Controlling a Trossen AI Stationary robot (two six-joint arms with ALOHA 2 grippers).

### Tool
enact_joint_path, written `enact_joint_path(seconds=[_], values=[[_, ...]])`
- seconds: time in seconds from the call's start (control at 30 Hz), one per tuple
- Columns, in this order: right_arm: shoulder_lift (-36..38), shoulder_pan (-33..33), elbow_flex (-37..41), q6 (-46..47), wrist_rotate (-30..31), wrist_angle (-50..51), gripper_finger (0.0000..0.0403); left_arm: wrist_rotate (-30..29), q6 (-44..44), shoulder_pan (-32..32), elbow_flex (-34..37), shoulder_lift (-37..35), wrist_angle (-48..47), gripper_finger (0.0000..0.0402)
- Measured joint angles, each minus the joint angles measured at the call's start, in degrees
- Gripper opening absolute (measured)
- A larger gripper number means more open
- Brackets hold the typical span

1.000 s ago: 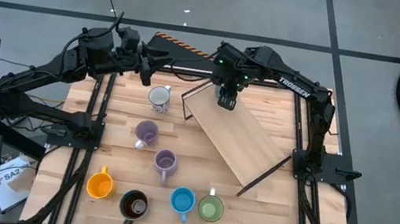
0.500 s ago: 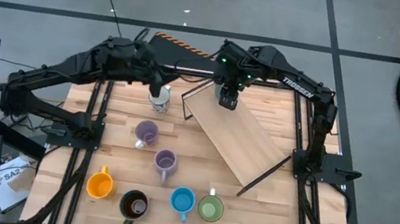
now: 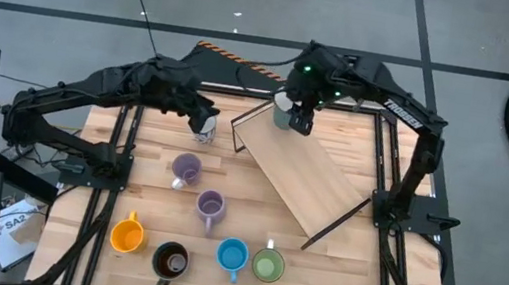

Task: Place coffee mugs
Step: Put the top purple mug on the shelf

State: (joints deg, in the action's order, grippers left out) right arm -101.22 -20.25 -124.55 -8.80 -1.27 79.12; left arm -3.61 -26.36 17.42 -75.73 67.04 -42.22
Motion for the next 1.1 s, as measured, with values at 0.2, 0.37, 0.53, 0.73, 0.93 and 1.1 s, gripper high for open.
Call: enact_joint_path(seconds=[0.2,0.37,0.53,0.73,0.93,1.1], values=[[5.47,0.01,0.0,-0.56,0.71,-4.42,0.0182,0.28,0.45,-0.23,0.01,2.91,-3.72,0.0183],[10.61,0.02,0.0,-1.78,0.77,-8.99,0.0182,0.26,1.07,0.74,-0.02,5.85,-10.01,0.0183],[15.93,0.02,0.0,-1.85,0.83,-10.89,0.0181,1.75,1.12,1.94,0.01,8.11,-15.41,0.0183],[20.77,0.02,0.07,-1.29,1.25,-8.96,0.0181,10.76,1.47,2.62,-0.01,8.31,-17.94,0.0182],[23.09,0.02,3.11,-1.42,1.65,-9.33,0.0181,16.71,0.27,-1.24,-0.03,8.66,-21.12,0.0182],[24.42,0.02,8.6,-1.28,1.65,-10.66,0.0181,14.02,-4.72,-8.65,-0.01,8.79,-24.74,0.0182]])
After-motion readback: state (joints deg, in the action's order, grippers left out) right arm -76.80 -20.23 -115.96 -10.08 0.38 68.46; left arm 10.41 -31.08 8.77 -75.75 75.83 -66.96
